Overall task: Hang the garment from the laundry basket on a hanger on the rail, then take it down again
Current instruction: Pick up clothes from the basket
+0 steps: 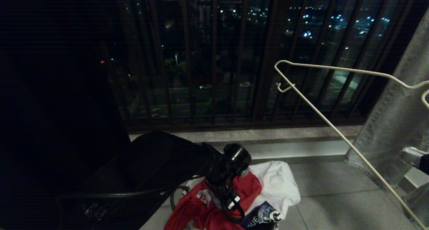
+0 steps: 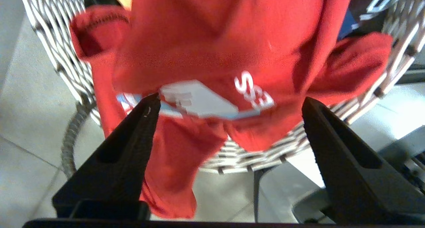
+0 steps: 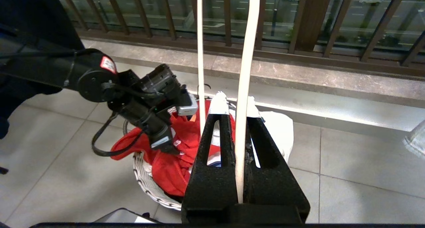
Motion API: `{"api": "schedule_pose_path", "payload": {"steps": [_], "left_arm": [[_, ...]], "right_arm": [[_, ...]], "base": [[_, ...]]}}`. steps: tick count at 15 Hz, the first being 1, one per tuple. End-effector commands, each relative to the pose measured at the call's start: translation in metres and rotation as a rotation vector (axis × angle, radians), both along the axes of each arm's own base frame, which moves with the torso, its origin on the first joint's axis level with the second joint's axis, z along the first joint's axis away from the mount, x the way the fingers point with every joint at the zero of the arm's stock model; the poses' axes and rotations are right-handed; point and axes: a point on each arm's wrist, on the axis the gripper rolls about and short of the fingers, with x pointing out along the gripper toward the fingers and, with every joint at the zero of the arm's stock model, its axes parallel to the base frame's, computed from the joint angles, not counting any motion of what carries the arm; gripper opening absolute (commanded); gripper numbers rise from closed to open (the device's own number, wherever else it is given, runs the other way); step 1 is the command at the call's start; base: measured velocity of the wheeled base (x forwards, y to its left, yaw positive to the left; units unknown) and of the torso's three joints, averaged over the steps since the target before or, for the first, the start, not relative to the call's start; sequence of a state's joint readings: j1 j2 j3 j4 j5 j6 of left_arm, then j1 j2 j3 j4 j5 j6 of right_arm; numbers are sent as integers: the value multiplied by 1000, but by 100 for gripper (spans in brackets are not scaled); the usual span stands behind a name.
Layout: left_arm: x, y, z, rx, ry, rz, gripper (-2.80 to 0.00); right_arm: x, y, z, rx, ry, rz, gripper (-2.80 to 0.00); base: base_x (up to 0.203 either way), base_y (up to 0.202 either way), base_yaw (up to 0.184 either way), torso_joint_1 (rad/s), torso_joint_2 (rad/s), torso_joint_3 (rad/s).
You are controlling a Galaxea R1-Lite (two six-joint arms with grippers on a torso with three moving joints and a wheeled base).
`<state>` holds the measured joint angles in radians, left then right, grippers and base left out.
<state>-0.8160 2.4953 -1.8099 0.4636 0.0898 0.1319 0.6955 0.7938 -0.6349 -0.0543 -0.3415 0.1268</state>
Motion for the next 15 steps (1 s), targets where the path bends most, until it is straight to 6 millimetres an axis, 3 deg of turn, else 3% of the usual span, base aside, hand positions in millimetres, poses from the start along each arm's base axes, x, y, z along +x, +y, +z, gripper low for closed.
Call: {"api": "schedule_pose_path", "payload": {"steps": [1,11,12,15], "left_arm": [[5,-2,-6,7,-4,-9,0],[19,-8,-19,8,-28,-33,0],[20,-8,-20,12,-28,-41,-280],[20,-8,-24,18,-24,-42,-280]], "right_arm": [[0,0,0,0,-1,-2,-280],[0,0,1,2,-1,-2,-280],[0,0,1,1,-1,-1,-280],[0,0,0,1,0,-2,-280]], "base": [[0,0,0,0,0,0],[0,0,0,0,0,0],[0,0,0,0,0,0],[0,0,0,0,0,0]]}}
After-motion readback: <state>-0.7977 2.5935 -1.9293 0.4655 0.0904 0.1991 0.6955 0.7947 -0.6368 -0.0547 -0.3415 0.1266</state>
